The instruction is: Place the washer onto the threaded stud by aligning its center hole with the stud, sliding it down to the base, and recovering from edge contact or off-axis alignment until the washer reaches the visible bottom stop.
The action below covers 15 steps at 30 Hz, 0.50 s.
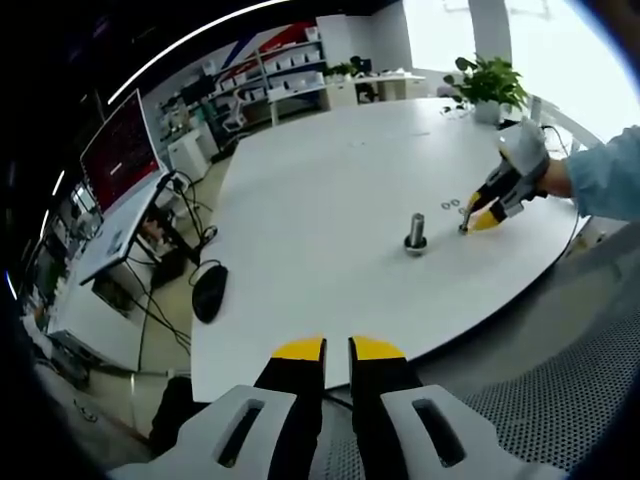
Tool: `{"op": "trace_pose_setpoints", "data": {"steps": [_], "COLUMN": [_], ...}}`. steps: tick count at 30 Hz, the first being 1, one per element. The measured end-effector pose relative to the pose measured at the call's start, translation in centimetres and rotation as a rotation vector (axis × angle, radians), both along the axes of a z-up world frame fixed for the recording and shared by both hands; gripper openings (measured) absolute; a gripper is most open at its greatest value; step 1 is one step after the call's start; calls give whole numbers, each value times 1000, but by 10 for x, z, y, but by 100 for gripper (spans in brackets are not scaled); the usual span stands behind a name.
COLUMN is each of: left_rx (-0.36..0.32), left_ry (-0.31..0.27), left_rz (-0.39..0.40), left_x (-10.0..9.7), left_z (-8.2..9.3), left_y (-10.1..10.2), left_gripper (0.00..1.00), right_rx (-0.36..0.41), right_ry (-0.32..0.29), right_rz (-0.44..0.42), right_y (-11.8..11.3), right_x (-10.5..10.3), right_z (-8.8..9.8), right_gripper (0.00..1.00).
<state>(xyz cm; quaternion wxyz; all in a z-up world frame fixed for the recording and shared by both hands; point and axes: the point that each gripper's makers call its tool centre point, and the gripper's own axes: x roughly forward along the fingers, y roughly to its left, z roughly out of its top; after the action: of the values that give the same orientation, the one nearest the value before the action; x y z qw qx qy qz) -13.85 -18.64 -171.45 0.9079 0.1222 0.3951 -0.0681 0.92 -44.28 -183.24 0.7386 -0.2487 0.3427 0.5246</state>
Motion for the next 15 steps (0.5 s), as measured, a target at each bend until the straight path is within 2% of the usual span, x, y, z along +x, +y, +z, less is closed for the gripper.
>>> {"op": "trace_pose_setpoints", "data": {"steps": [9, 15], "left_rx": [3, 8], "left_ry": [3, 6], "left_rz": [-3, -4], "left_x": [0, -1], "left_z": [-1, -1], "left_y": [0, -1], "left_gripper": [6, 6], "right_rx": [9, 14], "right_ry": [-24, -19], "right_rz": [-54, -80], "right_y": [-20, -24], "right_x": [7, 10], "right_z": [3, 3], "right_gripper": [22, 22]}}
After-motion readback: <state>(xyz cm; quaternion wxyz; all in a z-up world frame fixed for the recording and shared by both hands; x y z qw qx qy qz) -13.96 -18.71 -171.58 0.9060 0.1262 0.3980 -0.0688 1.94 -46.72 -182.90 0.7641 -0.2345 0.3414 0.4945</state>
